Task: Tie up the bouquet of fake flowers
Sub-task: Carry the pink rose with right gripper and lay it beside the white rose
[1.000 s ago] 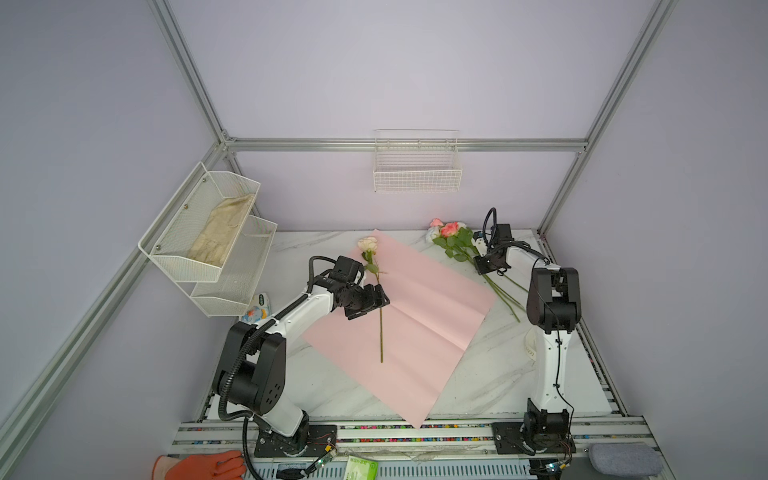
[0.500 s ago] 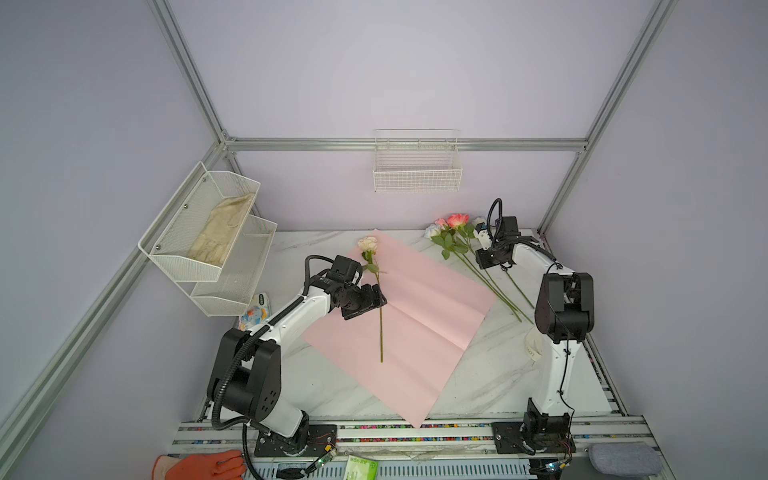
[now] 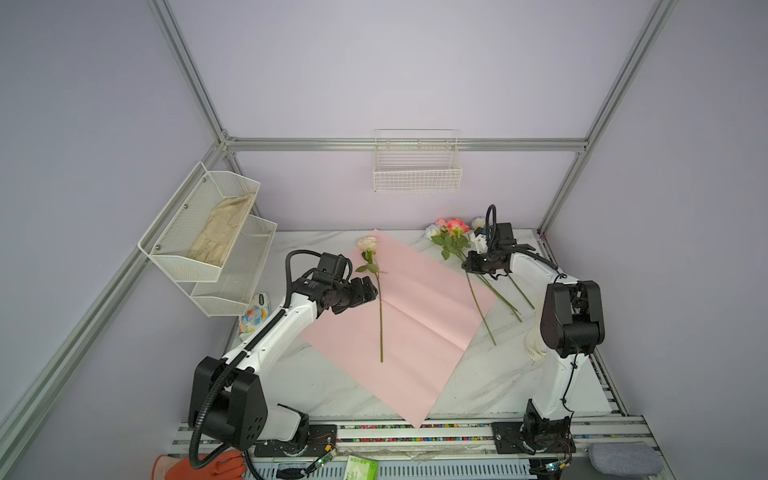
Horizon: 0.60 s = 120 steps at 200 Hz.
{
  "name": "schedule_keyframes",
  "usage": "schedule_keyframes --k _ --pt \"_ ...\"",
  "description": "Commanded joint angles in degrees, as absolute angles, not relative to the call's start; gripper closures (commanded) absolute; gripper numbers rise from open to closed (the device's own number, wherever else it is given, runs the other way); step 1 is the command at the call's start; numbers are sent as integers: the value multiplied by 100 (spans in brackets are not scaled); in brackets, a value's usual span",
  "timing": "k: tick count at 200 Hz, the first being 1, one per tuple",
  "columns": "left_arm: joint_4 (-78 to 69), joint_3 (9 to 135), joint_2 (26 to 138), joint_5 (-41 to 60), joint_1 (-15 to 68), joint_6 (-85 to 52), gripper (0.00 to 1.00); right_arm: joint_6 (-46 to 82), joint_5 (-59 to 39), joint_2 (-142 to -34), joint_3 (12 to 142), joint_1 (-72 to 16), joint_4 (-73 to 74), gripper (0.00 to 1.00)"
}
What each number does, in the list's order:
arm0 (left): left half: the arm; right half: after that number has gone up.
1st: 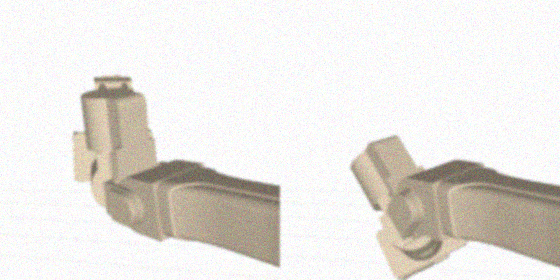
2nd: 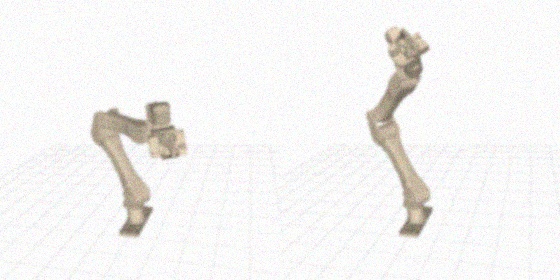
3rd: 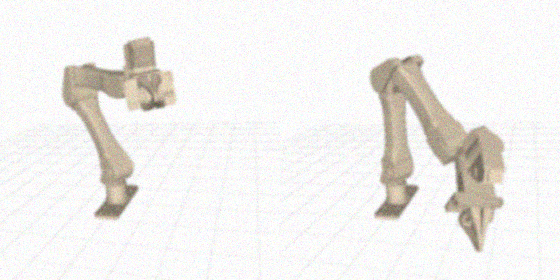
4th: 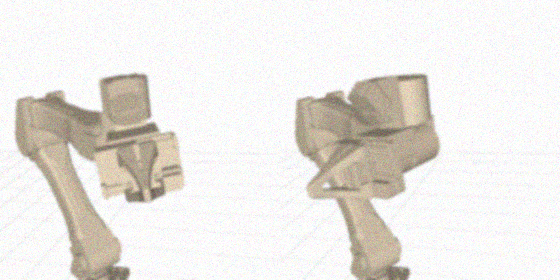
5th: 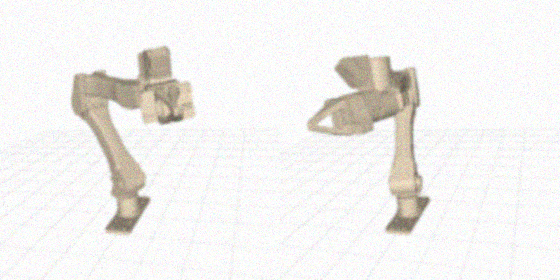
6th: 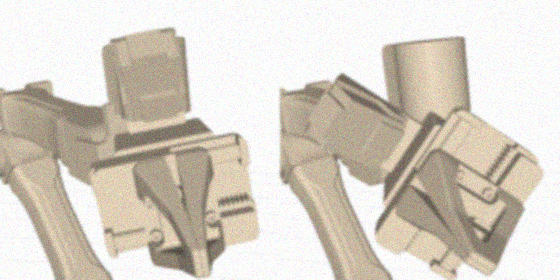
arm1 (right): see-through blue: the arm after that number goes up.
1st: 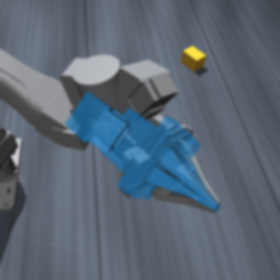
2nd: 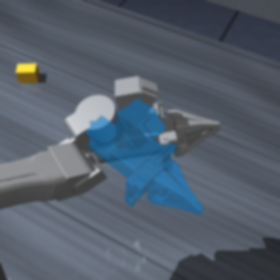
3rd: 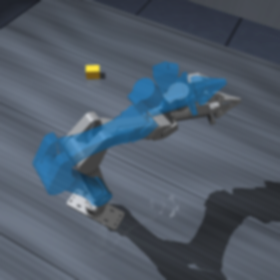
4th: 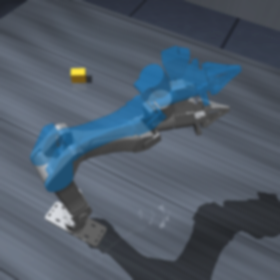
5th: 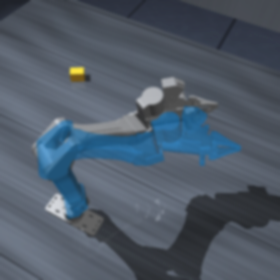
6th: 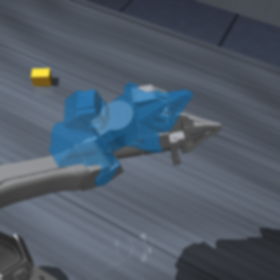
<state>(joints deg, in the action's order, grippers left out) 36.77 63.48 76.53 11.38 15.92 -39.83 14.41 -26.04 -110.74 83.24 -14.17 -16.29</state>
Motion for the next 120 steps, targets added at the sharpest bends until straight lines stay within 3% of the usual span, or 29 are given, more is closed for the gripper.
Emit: schedule_keyframes --k 1,56,120 --pt "3752 6013 7267 808 1255 -4191 9 3277 -2760 -11007 8112 -2257 -56 96" --pt "3777 5696 6804 829 988 -4068 9 4517 -2162 -12401 8831 -3288 581 94" --pt "3762 5596 6813 969 910 -4079 9 4246 -2583 -13364 9642 -3410 460 85"
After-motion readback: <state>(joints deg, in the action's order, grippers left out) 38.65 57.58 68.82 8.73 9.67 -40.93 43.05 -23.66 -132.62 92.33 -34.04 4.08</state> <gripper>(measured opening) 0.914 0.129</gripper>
